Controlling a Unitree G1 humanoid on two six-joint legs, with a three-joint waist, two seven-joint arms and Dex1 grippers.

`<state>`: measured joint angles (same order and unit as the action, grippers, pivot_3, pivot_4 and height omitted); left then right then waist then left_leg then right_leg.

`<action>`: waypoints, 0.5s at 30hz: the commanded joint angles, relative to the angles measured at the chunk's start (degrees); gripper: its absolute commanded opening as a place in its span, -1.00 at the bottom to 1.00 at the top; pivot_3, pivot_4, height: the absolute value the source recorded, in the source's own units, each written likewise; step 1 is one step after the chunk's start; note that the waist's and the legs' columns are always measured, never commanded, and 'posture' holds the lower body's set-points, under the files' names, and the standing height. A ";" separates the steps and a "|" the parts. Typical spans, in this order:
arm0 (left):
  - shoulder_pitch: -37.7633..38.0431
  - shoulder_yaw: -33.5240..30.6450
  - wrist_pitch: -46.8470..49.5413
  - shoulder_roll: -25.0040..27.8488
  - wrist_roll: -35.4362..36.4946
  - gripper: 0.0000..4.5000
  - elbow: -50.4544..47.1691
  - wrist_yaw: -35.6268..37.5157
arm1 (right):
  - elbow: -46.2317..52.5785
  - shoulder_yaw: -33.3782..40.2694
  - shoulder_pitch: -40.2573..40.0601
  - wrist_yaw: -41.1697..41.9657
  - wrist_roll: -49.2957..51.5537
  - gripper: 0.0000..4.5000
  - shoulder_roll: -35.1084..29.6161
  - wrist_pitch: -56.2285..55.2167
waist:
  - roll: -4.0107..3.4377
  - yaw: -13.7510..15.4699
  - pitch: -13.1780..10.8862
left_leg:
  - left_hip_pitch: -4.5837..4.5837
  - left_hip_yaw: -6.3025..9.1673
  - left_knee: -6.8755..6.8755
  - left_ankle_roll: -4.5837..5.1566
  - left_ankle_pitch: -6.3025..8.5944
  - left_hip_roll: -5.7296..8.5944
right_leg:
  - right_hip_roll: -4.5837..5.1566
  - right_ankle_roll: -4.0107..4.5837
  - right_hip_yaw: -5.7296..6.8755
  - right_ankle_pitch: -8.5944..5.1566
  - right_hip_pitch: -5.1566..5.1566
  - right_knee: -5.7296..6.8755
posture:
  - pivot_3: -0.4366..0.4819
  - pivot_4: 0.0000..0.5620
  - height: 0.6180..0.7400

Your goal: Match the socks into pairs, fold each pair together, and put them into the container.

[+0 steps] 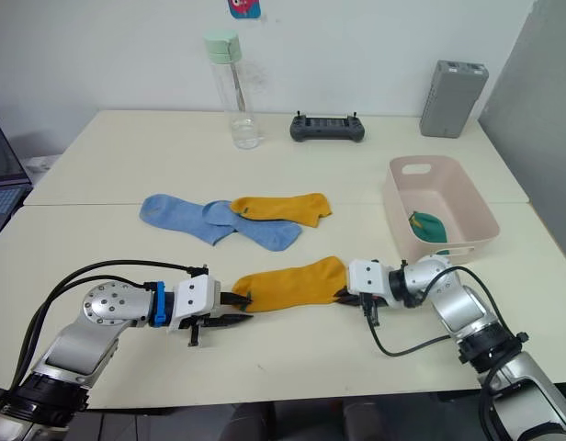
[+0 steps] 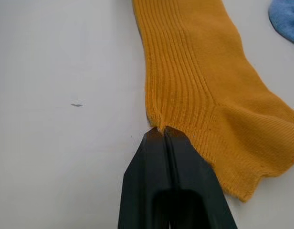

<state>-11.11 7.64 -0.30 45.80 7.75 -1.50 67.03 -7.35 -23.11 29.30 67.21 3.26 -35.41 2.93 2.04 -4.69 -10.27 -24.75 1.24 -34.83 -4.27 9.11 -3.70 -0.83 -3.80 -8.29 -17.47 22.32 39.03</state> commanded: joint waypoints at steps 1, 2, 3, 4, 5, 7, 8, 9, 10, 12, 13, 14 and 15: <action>-0.92 -0.29 -0.89 -0.29 0.77 -0.98 -0.24 0.45 | -0.11 2.19 1.20 0.26 -0.07 -1.00 -0.52 -0.34 | 0.00 0.01 0.00 | 0.00 0.00 0.00 0.00 0.00 0.00 | 0.00 -0.11 0.00 0.06 0.00 0.00 | -0.05 -0.47 1.00; -0.89 -0.48 -0.63 -0.53 1.36 -0.98 -0.41 0.51 | 0.09 2.53 1.26 0.52 0.50 -1.00 -0.60 0.18 | 0.00 0.00 0.00 | 0.00 0.00 0.00 0.00 0.00 0.00 | 0.00 -0.15 0.00 0.09 0.00 0.00 | -0.05 -0.47 1.00; -0.80 -0.84 0.15 -0.80 2.18 -0.98 -0.81 0.43 | 0.55 2.78 1.25 0.81 0.99 -1.00 -0.75 0.72 | 0.00 0.01 0.00 | 0.00 0.00 0.01 0.00 0.00 0.00 | 0.00 -0.22 0.00 0.12 0.00 0.00 | -0.05 -0.47 1.00; -0.74 -1.33 1.30 -1.08 3.19 -0.98 -1.29 0.25 | 1.21 3.03 1.22 1.08 1.38 -1.00 -0.90 1.26 | -0.01 0.01 0.00 | 0.00 0.00 0.01 0.00 0.00 0.00 | 0.00 -0.22 0.00 0.13 0.00 0.00 | -0.05 -0.47 1.00; -0.71 -2.02 2.86 -1.41 4.52 -0.98 -1.90 -0.03 | 2.11 3.28 1.19 1.42 1.79 -1.00 -1.07 2.00 | -0.01 0.01 0.00 | 0.00 0.00 0.01 0.00 0.00 0.00 | 0.00 -0.23 0.00 0.13 0.00 0.00 | -0.05 -0.47 1.00; -0.42 -4.00 8.45 -1.33 8.39 -0.98 -4.15 -0.40 | 5.17 3.98 1.22 2.24 3.04 -1.00 -1.46 4.99 | -0.01 0.00 -0.01 | -0.01 0.01 0.01 0.00 0.00 0.00 | 0.00 -0.32 0.01 0.17 0.00 0.00 | -0.05 -0.47 1.00; -0.06 -4.89 10.91 -0.79 10.13 -0.98 -5.51 -0.13 | 7.10 4.43 1.22 2.68 4.07 -1.00 -1.66 7.16 | -0.02 0.00 -0.01 | -0.01 0.03 0.01 0.00 0.00 -0.01 | -0.01 -0.32 0.02 0.18 0.01 0.01 | -0.05 -0.47 1.00; 0.32 -5.80 13.47 -0.15 11.87 -0.98 -6.96 0.09 | 9.18 4.97 1.25 2.90 5.30 -1.00 -1.82 9.71 | -0.02 -0.01 -0.02 | -0.02 0.05 0.01 0.00 0.00 -0.01 | -0.02 -0.33 0.03 0.18 0.01 0.02 | -0.05 -0.47 1.00; 0.68 -7.03 16.20 0.71 13.92 -0.98 -8.82 0.34 | 12.09 5.84 1.34 3.16 7.66 -1.00 -2.07 13.55 | -0.03 -0.08 -0.02 | -0.02 0.05 0.02 0.00 0.00 -0.01 | -0.02 -0.33 0.03 0.18 0.01 0.04 | -0.05 -0.47 1.00; 1.49 -9.30 20.83 2.42 17.45 -0.98 -12.43 0.53 | 17.44 7.20 1.14 3.59 11.03 -1.00 -3.01 19.74 | -0.05 -0.19 -0.04 | -0.02 0.06 0.03 0.00 0.00 -0.02 | -0.03 -0.32 0.03 0.17 0.03 0.04 | -0.05 -0.47 1.00; 1.92 -10.10 22.67 3.20 18.82 -0.98 -13.97 0.55 | 19.35 7.48 0.85 3.64 11.87 -1.00 -3.60 21.53 | -0.05 -0.13 -0.03 | -0.02 0.07 0.04 0.00 0.00 -0.02 | -0.02 -0.31 0.04 0.16 0.02 0.04 | -0.05 -0.47 1.00; 2.88 -11.10 24.77 4.40 20.49 -0.98 -16.08 0.81 | 21.98 7.88 0.21 3.80 13.22 -1.00 -4.49 23.82 | -0.05 -0.10 -0.04 | -0.02 0.09 0.05 0.00 0.00 -0.02 | -0.02 -0.31 0.07 0.16 0.01 0.03 | -0.05 -0.47 1.00; 4.44 -12.09 26.49 5.69 22.03 -0.98 -18.48 1.31 | 25.26 8.44 -0.64 4.19 15.92 -1.00 -5.51 27.72 | -0.06 -0.10 -0.03 | -0.02 0.10 0.05 0.00 0.00 -0.02 | -0.02 -0.30 0.08 0.15 0.02 0.02 | -0.05 -0.47 1.00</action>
<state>-8.02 -2.34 23.54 50.21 26.64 -15.68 67.25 12.62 -16.61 29.62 70.46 15.31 -39.70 26.02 1.98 -4.78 -10.31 -24.77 1.33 -34.77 -4.27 9.11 -3.71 -0.85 -4.08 -8.21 -17.33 22.33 39.04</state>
